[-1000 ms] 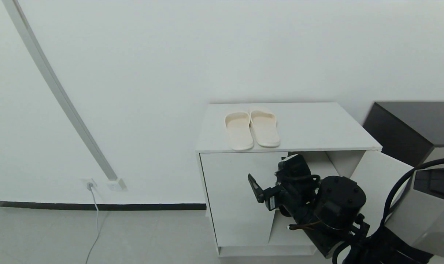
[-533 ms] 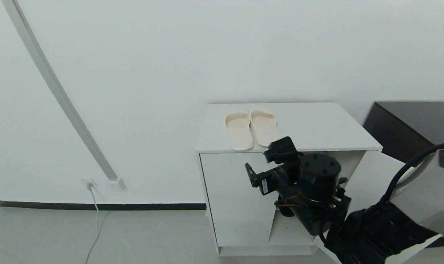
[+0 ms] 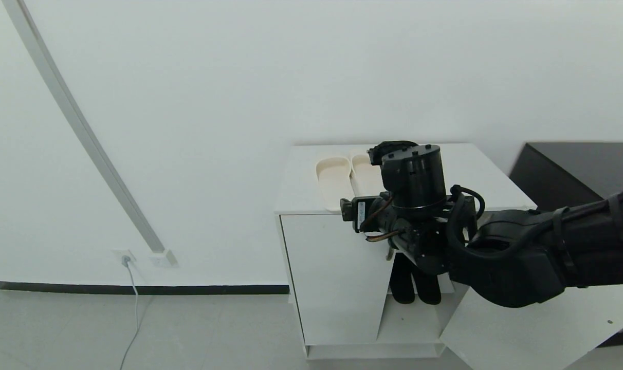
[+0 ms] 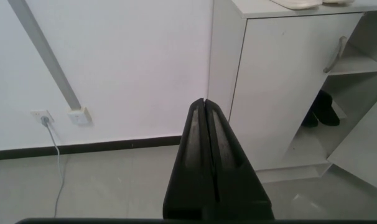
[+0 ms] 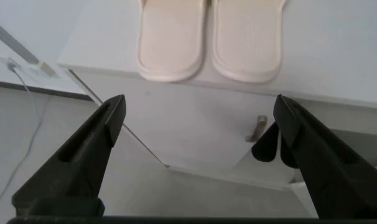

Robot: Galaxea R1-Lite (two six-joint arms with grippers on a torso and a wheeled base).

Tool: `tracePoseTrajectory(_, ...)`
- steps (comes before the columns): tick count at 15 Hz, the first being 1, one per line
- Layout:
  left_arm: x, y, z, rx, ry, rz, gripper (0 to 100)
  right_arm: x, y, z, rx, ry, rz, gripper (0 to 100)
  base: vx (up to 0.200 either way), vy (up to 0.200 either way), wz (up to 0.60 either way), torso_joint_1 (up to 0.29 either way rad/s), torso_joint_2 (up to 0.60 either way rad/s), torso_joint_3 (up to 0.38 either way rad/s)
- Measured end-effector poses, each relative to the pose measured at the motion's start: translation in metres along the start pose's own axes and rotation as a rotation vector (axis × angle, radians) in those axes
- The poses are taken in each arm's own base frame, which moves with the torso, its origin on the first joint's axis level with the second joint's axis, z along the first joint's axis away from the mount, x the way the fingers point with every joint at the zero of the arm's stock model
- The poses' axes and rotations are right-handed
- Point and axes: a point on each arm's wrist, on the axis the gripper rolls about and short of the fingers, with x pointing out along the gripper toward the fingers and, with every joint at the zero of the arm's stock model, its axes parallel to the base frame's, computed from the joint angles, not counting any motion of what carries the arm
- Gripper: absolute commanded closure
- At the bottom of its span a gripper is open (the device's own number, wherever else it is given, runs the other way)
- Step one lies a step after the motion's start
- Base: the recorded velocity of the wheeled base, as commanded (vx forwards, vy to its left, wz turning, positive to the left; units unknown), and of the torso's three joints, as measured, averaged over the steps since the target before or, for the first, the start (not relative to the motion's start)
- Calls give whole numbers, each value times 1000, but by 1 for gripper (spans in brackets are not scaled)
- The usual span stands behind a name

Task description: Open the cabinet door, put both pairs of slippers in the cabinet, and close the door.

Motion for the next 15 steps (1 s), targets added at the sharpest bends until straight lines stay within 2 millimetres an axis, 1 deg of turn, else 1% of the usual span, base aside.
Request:
tracePoseTrajectory(2,0,0,0,0,0,0,100,0,2,2,6,-6,4,0,0,0,0,0,0,0)
tracePoseTrajectory(7,0,0,0,1,-2,-1,100,6,6,-4,9,-12,6,0,200,0,0,-1,2,4)
tracePoseTrajectory(14,0,0,0,0,-1,0,100,12,5,-17,-3,10,-3,0,200,0,0,4,4,4)
tracePoseTrajectory(15,0,0,0,0,-1,0,100,14,6,-20,0,-1,0,0,0,0,0,0,0,0)
